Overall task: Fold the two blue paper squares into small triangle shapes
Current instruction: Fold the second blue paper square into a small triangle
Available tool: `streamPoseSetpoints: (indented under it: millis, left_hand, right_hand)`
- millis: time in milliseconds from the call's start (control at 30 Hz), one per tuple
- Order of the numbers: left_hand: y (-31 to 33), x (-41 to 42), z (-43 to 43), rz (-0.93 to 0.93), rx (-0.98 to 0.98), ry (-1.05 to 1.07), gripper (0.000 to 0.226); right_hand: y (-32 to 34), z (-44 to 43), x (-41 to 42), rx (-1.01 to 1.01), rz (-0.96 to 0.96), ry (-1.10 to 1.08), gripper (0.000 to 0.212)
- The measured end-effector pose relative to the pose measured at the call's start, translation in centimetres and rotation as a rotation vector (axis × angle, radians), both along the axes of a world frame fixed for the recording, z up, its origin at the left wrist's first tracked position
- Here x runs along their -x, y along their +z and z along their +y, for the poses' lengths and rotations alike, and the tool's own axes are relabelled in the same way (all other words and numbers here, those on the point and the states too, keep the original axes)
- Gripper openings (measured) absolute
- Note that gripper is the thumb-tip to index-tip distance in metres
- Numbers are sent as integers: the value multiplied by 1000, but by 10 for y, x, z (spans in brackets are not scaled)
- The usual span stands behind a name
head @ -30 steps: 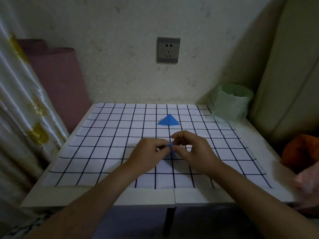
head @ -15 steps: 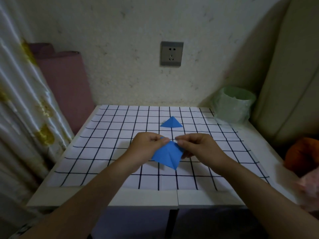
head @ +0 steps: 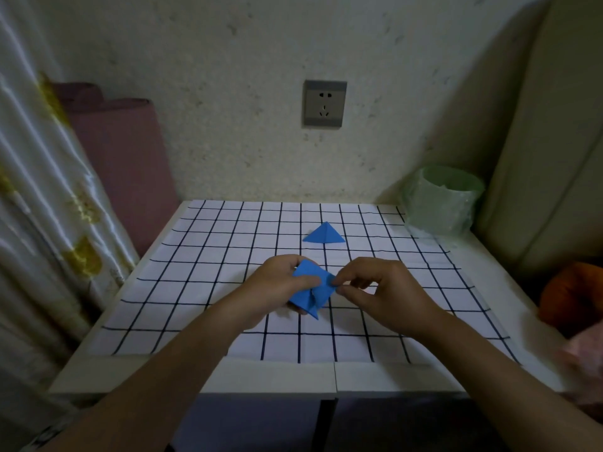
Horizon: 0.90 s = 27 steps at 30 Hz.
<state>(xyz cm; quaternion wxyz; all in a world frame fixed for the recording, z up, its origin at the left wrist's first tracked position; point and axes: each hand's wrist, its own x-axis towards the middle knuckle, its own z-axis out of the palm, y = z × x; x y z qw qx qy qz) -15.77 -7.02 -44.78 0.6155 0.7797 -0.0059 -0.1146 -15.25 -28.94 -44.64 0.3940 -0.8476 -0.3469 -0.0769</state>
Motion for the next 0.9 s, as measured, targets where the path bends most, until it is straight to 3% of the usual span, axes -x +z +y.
streamPoseSetpoints:
  millis: [167, 367, 433, 600, 700, 900]
  left_hand:
    - [-2, 0, 0, -69, -202, -23, 10]
    - [3, 5, 0, -38, -54, -181, 14]
    - [3, 7, -2, -3, 1, -153, 19]
    - [-4, 8, -2, -188, -195, -83, 19]
    - [-3, 6, -2, -150, -135, -58, 8]
    - [-4, 6, -1, -114, -140, -44, 18]
  right_hand:
    - [-1, 6, 2, 17, 6, -29, 6]
    - [-1, 13, 3, -262, 407, -152, 15]
    - [-1, 13, 2, -271, 447, -166, 16]
    - [3, 14, 4, -266, 445, -184, 20]
    - [5, 15, 4, -295, 492, -193, 22]
    - [8, 13, 6, -189, 634, -189, 18]
